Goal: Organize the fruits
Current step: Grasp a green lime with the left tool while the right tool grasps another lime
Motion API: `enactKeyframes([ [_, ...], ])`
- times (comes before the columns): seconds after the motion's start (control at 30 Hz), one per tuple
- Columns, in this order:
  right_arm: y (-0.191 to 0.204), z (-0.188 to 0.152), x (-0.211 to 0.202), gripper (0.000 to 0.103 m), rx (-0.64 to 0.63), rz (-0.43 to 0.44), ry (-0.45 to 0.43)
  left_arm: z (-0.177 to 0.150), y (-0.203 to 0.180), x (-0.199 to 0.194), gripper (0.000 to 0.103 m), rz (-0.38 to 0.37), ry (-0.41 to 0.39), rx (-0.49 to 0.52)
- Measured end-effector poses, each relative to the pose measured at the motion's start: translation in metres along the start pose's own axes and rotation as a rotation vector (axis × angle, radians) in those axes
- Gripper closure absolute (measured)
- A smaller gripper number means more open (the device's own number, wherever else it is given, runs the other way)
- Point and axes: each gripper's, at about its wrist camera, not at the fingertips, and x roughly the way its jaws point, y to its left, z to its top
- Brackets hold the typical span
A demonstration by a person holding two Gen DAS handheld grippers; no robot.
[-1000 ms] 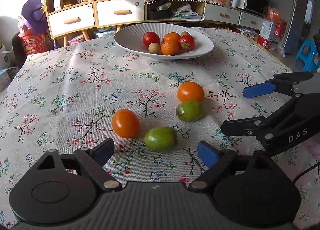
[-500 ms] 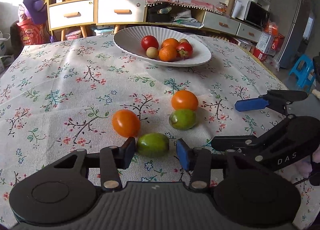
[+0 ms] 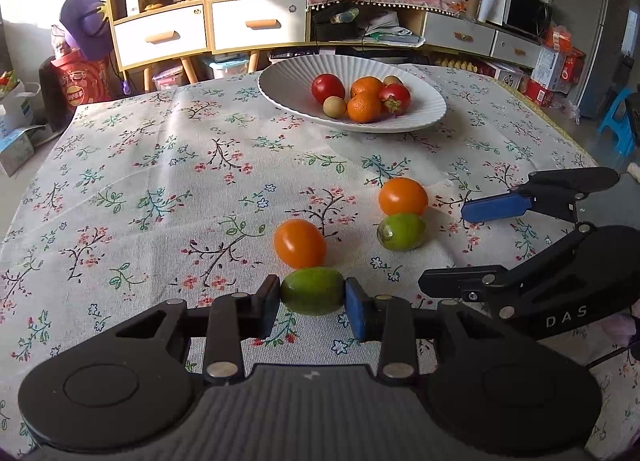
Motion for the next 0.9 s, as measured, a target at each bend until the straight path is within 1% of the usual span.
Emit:
enactKeyframes([
  [0.23, 0.014, 0.005, 0.007, 0.035, -0.030, 0.038, 0.016, -0.003, 0.008, -0.004, 0.075, 0.009, 0.009, -0.011],
  [0.37, 0.020, 0.008, 0.011, 0.036, -0.037, 0.033, 0.012, -0.003, 0.010, -0.006, 0.075, 0.012, 0.009, -0.019],
  [0.47, 0.021, 0.011, 0.012, 0.040, -0.028, 0.031, 0.010, -0.004, 0.011, -0.006, 0.075, 0.014, 0.012, -0.021],
  [0.63, 0.021, 0.013, 0.016, 0.053, -0.017, 0.019, 0.018, -0.004, 0.011, -0.005, 0.075, 0.015, 0.016, -0.019],
  [0.9, 0.022, 0.014, 0.017, 0.069, -0.017, -0.002, 0.018, -0.004, 0.009, -0.003, 0.075, 0.019, 0.023, -0.014],
])
